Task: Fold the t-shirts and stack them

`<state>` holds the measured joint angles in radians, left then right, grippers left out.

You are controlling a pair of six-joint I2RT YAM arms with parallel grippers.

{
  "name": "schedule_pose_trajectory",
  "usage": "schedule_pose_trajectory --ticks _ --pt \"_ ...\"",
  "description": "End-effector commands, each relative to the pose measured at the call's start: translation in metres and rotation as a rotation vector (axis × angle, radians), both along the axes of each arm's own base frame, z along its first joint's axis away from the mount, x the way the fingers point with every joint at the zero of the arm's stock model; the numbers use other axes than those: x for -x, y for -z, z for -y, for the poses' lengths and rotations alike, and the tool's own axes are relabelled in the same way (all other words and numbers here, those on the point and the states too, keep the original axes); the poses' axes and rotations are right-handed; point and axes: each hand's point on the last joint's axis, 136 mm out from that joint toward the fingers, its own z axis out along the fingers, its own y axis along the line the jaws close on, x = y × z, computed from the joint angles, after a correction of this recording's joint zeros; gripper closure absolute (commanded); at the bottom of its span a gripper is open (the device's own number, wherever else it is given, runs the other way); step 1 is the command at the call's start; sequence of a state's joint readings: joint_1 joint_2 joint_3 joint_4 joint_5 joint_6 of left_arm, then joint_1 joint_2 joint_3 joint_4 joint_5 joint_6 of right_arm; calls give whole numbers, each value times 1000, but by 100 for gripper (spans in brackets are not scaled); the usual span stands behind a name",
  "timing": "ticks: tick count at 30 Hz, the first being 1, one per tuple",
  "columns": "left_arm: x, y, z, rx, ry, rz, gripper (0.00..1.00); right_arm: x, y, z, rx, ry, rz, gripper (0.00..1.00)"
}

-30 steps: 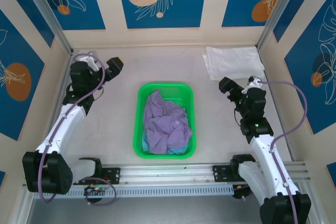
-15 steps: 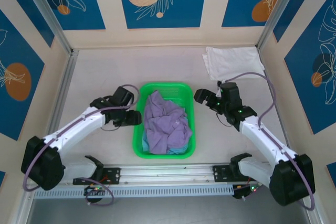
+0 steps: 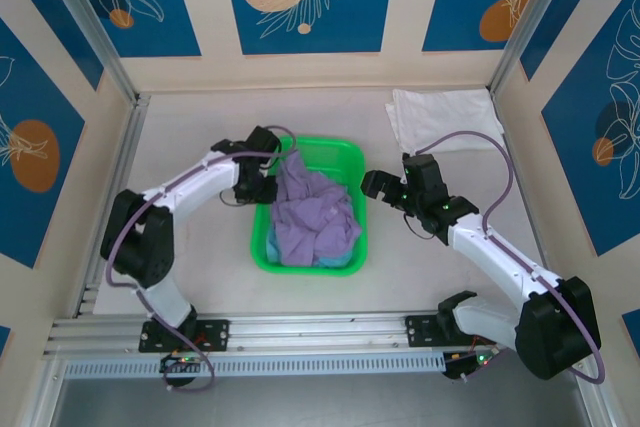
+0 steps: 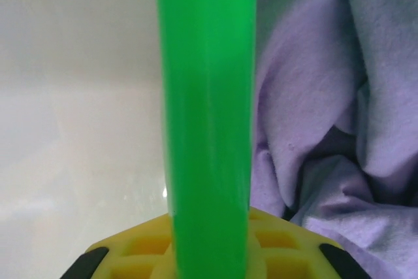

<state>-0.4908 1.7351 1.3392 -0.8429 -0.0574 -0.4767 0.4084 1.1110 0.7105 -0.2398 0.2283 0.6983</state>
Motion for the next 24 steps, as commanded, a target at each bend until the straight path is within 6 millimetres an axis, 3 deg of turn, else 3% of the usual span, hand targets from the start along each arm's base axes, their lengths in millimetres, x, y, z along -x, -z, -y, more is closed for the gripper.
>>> schedule_pose_trajectory --ticks 1,5,11,17,20,23,24 --pt "-49 -17 -27 -60 -46 78 100 -2 6 6 32 24 -5 0" --pt "-97 -27 -52 -99 -11 103 100 -1 -2 -13 -10 -66 22 3" --pt "-148 -36 -119 -363 147 131 100 1 0 -20 -10 -98 38 4" --pt "-181 -15 -169 -394 76 125 100 -1 8 -28 -7 -123 31 6" --pt "-194 -11 -204 -532 37 105 99 -2 10 -34 14 -144 20 8" --pt "-199 -6 -238 -564 -69 92 87 -3 15 -40 33 -157 8 8" --pt "-201 -4 -247 -565 -96 84 87 -4 17 -42 33 -158 -1 8"
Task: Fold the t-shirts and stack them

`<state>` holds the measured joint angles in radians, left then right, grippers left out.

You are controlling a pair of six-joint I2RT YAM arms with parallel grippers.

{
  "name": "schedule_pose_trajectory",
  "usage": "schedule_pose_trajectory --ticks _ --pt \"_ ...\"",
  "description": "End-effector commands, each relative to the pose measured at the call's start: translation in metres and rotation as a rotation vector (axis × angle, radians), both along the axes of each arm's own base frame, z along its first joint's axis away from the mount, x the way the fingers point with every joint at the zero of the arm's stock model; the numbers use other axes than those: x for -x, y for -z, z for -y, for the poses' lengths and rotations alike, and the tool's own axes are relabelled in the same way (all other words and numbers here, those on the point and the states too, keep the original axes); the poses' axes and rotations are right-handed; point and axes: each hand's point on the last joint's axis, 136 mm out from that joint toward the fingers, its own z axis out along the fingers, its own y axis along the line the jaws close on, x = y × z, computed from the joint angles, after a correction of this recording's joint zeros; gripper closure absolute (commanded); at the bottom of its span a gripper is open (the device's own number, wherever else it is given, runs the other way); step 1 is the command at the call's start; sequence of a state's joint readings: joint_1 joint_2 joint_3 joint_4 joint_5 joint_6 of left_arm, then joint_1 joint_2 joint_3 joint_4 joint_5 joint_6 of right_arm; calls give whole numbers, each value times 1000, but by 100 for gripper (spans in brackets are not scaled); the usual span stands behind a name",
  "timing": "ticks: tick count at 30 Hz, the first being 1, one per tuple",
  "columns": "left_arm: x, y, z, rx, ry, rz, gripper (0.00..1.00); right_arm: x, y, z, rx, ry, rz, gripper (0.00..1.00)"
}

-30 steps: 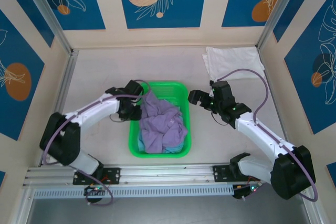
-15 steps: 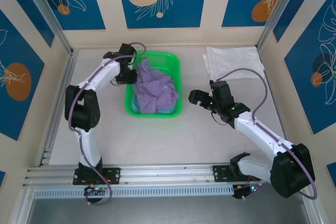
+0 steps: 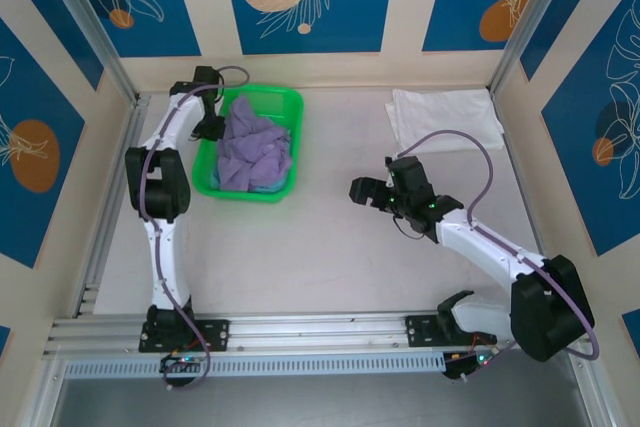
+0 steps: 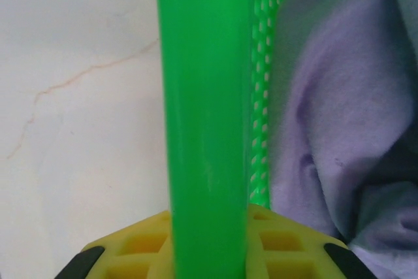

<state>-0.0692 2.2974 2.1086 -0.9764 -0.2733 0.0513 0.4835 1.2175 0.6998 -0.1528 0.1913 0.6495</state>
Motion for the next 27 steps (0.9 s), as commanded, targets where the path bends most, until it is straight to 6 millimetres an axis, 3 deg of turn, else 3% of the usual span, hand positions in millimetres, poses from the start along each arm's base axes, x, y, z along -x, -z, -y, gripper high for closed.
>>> schedule_pose_trajectory --ticks 1,5,8,10,15,18,22,27 --pt "-7 -3 -77 -233 -154 8 84 -7 -5 -9 9 -25 11 8" --pt "-9 -7 -84 -184 -236 22 43 -16 0 -27 -4 -31 -36 11" --pt "-9 -35 -71 -100 -277 76 17 -31 4 -50 13 -40 -110 11" --pt "-5 -64 -62 -45 -311 129 2 -48 -5 -75 22 -62 -139 9" --pt "32 -135 -31 218 -435 250 0 -99 -22 -163 23 -180 -196 7" --pt "68 -154 -5 429 -507 295 0 -135 -18 -201 13 -161 -214 12" --pt "129 -158 15 598 -536 329 0 -171 8 -229 17 -117 -250 29" --pt "193 -153 -7 572 -636 449 0 -192 23 -271 -160 -167 -236 60"
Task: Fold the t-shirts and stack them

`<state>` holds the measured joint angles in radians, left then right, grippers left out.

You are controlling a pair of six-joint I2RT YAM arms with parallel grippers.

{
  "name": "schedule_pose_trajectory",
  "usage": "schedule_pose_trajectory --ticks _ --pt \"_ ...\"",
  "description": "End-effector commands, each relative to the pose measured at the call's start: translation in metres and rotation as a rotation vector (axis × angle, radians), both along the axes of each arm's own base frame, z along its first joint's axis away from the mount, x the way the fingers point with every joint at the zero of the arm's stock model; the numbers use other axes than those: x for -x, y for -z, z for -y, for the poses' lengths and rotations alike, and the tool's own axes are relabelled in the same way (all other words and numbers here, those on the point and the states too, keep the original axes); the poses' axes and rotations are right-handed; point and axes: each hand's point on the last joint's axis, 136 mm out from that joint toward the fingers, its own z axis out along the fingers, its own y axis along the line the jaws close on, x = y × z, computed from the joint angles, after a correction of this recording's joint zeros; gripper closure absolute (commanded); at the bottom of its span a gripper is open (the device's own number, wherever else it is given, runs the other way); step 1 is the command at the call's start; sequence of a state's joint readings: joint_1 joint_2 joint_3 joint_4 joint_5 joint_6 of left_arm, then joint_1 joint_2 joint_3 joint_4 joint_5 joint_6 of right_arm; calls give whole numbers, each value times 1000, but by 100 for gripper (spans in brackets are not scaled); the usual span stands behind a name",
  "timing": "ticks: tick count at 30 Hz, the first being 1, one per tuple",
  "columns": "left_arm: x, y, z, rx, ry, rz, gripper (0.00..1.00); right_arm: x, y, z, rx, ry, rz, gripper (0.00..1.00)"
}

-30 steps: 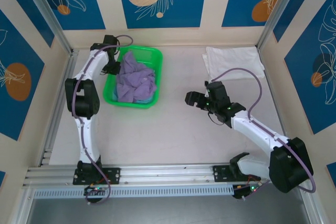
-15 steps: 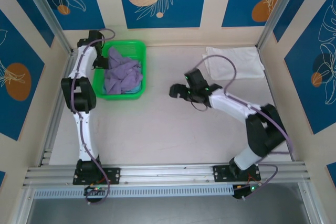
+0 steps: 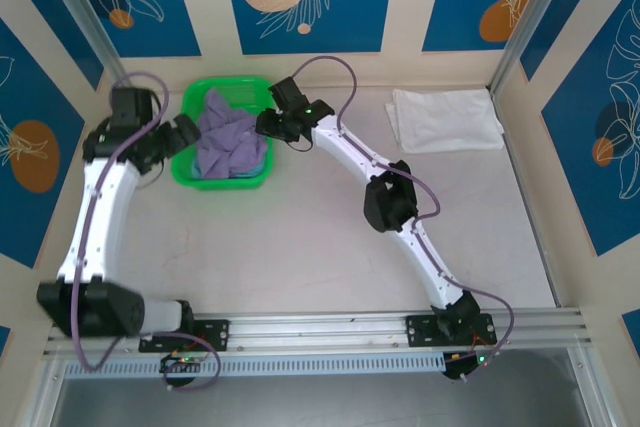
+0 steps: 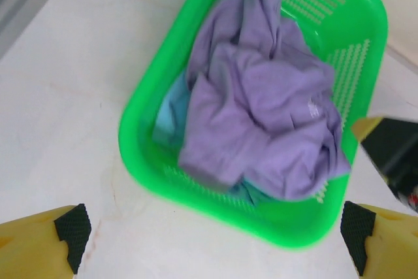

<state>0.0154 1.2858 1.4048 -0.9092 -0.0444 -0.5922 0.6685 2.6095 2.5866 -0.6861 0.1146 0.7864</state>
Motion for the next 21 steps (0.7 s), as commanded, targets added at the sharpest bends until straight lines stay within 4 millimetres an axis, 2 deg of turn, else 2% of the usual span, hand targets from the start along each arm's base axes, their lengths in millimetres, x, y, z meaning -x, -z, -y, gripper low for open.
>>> schedule_pose_trajectory --ticks 1,4,7,12,16,17,20,21 --pt "14 17 -7 71 -111 37 0 7 26 -18 -83 -28 -101 61" --pt "28 16 -17 71 -192 63 0 1 26 -33 -149 -41 -89 63" --pt "24 18 -19 95 -207 75 0 1 24 -53 -235 -75 -86 66" --pt "-13 28 -6 183 -150 27 3 3 9 -85 -339 -122 -19 73" --pt "-61 42 10 251 -58 -44 7 2 4 -106 -433 -153 29 76" --pt "-75 48 12 250 -37 -57 8 0 4 -108 -445 -155 43 74" --pt "-106 76 16 255 0 -161 6 -2 4 -112 -466 -161 67 48" --pt "-112 86 19 268 12 -204 6 -3 3 -111 -466 -166 71 45"
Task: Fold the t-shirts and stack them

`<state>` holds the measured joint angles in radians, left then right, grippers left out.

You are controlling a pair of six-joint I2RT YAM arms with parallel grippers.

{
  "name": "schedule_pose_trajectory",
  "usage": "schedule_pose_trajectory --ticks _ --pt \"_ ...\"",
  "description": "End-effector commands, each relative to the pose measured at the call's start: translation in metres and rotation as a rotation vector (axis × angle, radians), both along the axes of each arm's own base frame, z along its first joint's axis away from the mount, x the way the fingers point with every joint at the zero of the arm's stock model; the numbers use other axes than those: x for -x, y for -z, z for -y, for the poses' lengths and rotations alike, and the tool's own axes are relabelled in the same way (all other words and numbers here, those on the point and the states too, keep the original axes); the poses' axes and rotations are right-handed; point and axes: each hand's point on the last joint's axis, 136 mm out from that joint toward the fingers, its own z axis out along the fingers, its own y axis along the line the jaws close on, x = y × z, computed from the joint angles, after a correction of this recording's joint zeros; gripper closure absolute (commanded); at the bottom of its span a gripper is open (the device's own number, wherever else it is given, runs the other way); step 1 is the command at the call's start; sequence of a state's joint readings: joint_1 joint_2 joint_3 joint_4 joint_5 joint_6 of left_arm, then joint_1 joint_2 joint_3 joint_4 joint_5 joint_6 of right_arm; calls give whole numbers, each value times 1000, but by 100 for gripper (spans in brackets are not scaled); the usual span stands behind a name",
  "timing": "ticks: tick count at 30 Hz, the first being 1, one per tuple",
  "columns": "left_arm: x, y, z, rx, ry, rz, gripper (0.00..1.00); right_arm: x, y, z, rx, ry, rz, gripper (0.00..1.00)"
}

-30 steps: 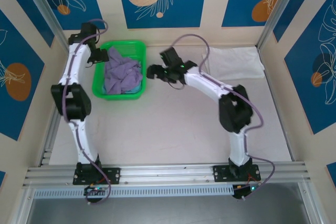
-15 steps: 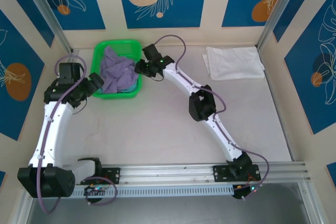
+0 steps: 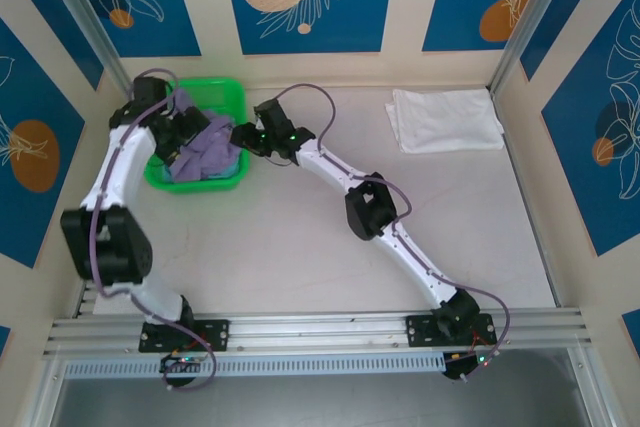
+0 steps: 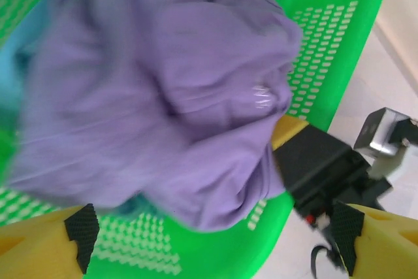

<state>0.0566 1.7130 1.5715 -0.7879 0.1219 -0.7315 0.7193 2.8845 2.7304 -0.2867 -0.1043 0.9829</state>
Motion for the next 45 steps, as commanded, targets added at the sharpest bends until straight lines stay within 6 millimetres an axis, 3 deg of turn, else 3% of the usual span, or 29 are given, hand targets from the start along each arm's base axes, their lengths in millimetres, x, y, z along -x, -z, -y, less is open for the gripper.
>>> schedule_pose_trajectory --ticks 1,4,7,11,12,15,17,18,19,20,21,24,25,30,32,36,39,45 --pt "-20 20 15 68 90 -90 6 0 -44 -16 -120 -51 88 40" --pt "-29 44 6 5 64 -150 6 0 -57 -13 -142 -54 76 27" --pt "-30 61 -1 -32 20 -196 6 3 -77 -10 -174 -72 58 24" --pt "-39 72 5 -81 48 -232 8 10 -111 4 -127 -81 101 21" --pt "-42 72 6 -87 53 -234 12 12 -119 9 -108 -82 117 20" --pt "-53 67 8 -119 66 -213 49 16 -140 35 -27 -68 142 20" --pt "-59 62 9 -142 73 -193 57 21 -149 53 11 -63 153 20" --pt "-60 62 9 -142 71 -193 56 24 -157 63 25 -55 162 20" --pt "-60 65 9 -136 72 -204 42 27 -162 73 44 -44 170 20" --pt "-60 68 11 -128 76 -219 15 31 -168 83 58 -35 179 20" --pt "-59 72 13 -122 83 -228 6 36 -173 91 71 -29 192 20" --pt "-58 84 19 -140 106 -246 8 52 -182 117 123 -6 228 20" --pt "-58 87 21 -144 110 -249 15 57 -181 128 149 10 235 20" --pt "-63 89 21 -146 112 -240 73 82 -161 176 176 71 187 19" --pt "-66 73 15 -182 103 -210 100 90 -145 195 200 95 157 19" --pt "-75 15 6 -237 70 -56 100 101 -125 223 245 130 117 20" --pt "-75 -45 2 -263 41 105 100 108 -124 239 257 154 115 20" --pt "-46 -177 9 -288 24 441 100 119 -127 267 305 217 142 20"
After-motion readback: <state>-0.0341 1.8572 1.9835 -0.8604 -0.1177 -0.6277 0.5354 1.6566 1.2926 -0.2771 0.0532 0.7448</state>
